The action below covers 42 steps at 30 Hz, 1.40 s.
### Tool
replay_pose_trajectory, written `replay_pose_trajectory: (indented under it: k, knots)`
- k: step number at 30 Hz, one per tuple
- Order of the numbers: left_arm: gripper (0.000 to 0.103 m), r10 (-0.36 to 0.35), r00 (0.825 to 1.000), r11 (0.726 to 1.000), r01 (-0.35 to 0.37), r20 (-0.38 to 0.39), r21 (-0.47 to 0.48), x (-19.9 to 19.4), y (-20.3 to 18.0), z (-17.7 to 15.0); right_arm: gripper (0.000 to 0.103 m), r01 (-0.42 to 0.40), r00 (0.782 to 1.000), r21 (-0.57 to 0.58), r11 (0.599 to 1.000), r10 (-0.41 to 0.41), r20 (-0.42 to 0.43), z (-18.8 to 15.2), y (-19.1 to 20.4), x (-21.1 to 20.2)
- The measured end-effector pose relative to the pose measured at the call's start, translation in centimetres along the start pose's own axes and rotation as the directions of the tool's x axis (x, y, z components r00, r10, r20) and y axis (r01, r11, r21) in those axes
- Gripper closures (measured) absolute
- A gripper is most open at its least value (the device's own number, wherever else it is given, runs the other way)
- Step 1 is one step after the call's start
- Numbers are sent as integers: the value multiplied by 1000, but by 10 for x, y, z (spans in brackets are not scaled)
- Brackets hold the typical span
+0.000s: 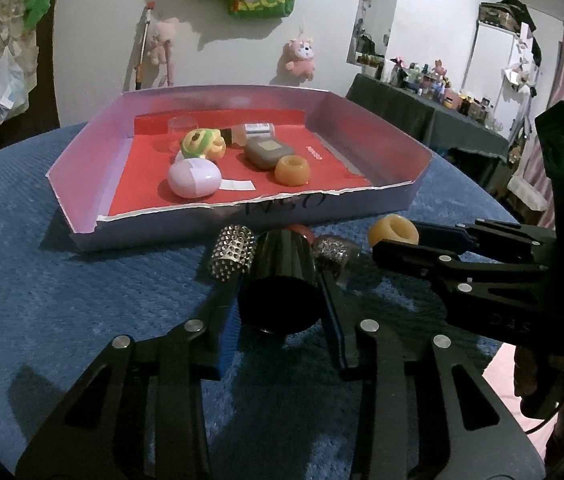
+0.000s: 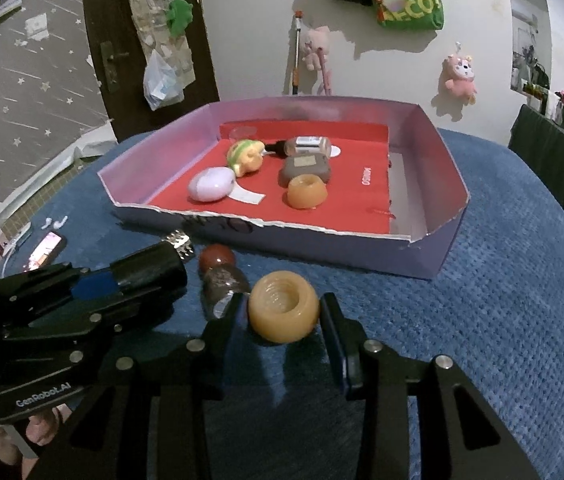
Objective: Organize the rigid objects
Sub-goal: 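Lift the black cylinder and amber ring with both tools toward the box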
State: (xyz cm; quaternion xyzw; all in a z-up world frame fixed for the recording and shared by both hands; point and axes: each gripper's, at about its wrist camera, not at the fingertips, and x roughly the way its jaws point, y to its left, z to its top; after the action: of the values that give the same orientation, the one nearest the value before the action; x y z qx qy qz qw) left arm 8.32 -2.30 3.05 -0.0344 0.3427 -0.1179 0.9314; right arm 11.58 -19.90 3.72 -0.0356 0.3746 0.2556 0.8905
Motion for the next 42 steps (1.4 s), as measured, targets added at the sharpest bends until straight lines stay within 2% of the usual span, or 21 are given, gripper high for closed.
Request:
replay_pose_trajectory:
  k: [26, 42]
  knots:
    - [69, -13, 999, 1000, 13, 31, -23, -16, 2, 3, 63, -50, 998, -18, 999, 51, 33, 1, 20, -21]
    - [69, -11, 997, 1000, 13, 79, -23, -22, 10, 23, 63, -83, 995, -16, 996, 83, 54, 15, 20, -20]
